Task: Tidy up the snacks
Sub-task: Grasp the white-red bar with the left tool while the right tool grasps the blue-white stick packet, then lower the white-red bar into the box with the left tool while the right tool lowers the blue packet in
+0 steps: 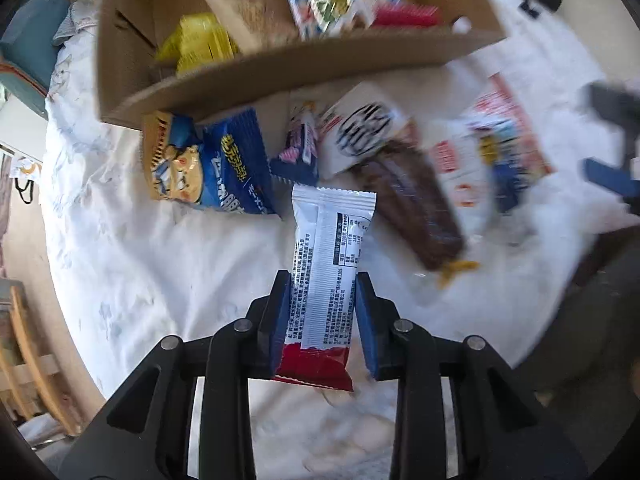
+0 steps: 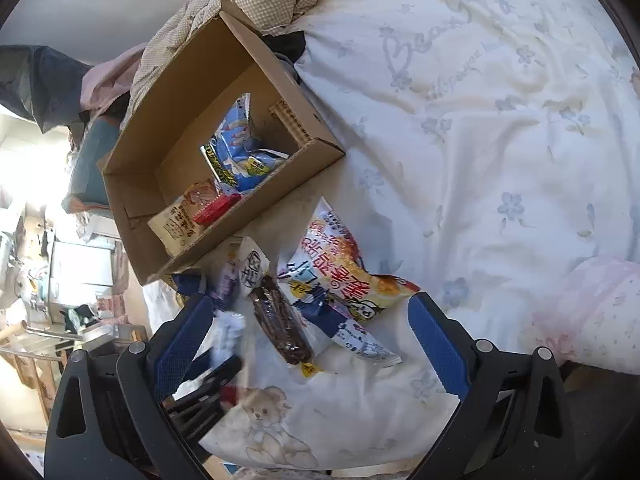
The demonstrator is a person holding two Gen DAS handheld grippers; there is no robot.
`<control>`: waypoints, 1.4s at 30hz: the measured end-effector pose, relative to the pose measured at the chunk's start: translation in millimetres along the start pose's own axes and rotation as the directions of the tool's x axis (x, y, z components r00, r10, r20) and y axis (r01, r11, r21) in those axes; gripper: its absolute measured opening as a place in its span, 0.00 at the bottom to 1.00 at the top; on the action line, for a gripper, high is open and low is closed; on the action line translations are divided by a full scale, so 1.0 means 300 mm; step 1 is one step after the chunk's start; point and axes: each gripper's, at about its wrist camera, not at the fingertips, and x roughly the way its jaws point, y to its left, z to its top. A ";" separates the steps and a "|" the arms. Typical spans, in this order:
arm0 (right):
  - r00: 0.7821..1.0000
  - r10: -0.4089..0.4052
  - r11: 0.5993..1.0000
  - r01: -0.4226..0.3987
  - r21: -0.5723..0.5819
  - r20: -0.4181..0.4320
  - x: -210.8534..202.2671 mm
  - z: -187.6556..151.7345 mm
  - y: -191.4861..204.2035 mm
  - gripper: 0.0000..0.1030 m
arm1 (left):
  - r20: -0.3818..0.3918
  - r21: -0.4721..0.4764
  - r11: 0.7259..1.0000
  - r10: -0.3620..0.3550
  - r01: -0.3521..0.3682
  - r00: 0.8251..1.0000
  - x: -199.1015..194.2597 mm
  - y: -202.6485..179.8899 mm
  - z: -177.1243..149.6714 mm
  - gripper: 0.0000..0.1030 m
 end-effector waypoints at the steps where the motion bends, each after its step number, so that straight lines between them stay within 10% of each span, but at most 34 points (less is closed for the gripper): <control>1: 1.000 -0.030 0.999 0.029 -0.022 -0.010 0.007 -0.001 0.005 0.97 | 0.019 -0.017 1.000 -0.024 0.024 1.000 -0.041 0.001 -0.017 0.26; 11: 0.961 -0.238 0.926 0.180 -0.331 -0.141 0.146 -0.111 0.130 0.88 | 0.139 -0.384 0.919 -0.036 0.088 0.990 -0.203 0.276 -0.120 0.27; 20: 0.900 -0.420 0.839 0.335 -0.430 -0.119 0.252 -0.142 0.133 0.82 | 0.175 -0.397 0.914 -0.018 0.087 0.984 -0.211 0.301 -0.100 0.27; 22: 0.885 -0.442 0.829 0.343 -0.442 -0.144 0.274 -0.142 0.119 0.19 | 0.181 -0.389 0.917 -0.022 0.092 0.983 -0.221 0.292 -0.100 0.27; 29: 0.966 -0.160 0.945 0.091 -0.314 -0.201 0.149 -0.128 0.118 0.19 | 0.189 -0.389 0.913 -0.048 0.120 0.981 -0.225 0.287 -0.103 0.27; 39: 0.986 -0.031 0.933 -0.030 -0.359 -0.162 0.060 -0.159 0.260 0.19 | 0.205 -0.413 0.907 -0.002 0.088 0.979 -0.228 0.296 -0.102 0.27; 42: 0.991 0.018 0.926 -0.066 -0.371 -0.131 0.027 -0.153 0.278 0.19 | 0.242 -0.430 0.903 0.107 0.007 0.964 -0.261 0.305 -0.109 0.27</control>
